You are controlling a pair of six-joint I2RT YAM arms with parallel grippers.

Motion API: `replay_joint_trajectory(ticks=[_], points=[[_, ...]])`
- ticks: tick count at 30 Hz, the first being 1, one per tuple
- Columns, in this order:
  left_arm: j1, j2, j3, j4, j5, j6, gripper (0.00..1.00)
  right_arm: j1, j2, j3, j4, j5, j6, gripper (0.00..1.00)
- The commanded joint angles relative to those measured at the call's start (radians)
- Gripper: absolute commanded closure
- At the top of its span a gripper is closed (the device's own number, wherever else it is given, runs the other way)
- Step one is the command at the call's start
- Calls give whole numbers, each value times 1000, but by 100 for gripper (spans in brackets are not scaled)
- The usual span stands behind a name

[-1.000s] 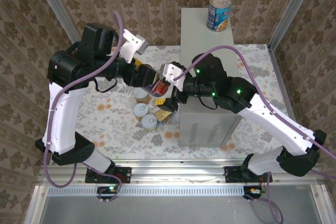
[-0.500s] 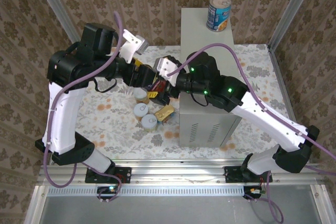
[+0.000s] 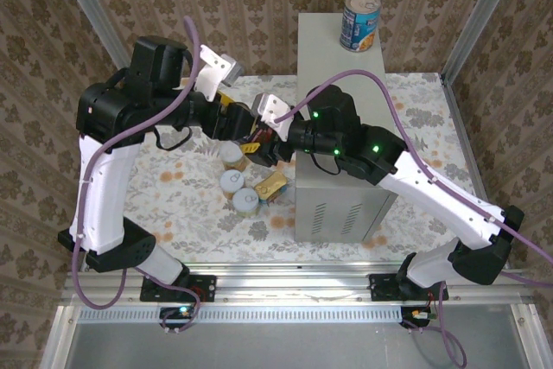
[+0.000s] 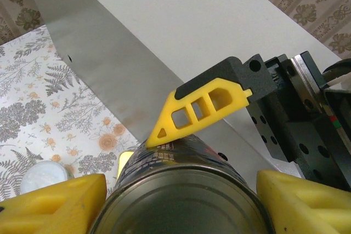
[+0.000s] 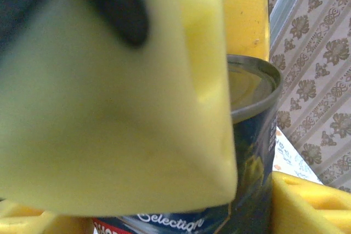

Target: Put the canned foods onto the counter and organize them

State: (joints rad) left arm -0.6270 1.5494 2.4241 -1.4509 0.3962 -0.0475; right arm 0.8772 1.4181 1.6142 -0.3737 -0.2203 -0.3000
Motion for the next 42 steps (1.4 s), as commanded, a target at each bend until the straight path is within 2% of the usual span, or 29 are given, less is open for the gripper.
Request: replay_joint_trajectory(ticks=[1, 4, 6, 7, 10, 16, 23, 28, 36, 42], points=[[-8, -32, 30, 103, 95, -8, 39, -16, -15, -26, 61, -6, 33, 29], [-6, -36, 27, 110, 87, -10, 14, -28, -19, -37, 92, -14, 53, 30], [1, -47, 19, 121, 72, -12, 3, -36, -19, -48, 121, -15, 71, 30], [9, -54, 12, 127, 67, -12, 0, -39, -19, -53, 134, -14, 83, 30], [50, -101, -53, 170, 72, -21, 0, -58, -55, -68, 171, -19, 128, 30], [92, -265, -361, 387, 197, -21, 0, -107, -91, -104, 237, -44, 266, 29], [95, -371, -626, 627, 194, -71, 0, -120, -153, -140, 264, -31, 315, 29], [96, -362, -698, 715, 190, -111, 0, -122, -190, -179, 298, -45, 329, 29], [95, -349, -757, 884, 321, -207, 2, -122, -211, -196, 319, -63, 343, 28], [83, -329, -764, 923, 349, -236, 5, -121, -214, -200, 328, -58, 352, 28]])
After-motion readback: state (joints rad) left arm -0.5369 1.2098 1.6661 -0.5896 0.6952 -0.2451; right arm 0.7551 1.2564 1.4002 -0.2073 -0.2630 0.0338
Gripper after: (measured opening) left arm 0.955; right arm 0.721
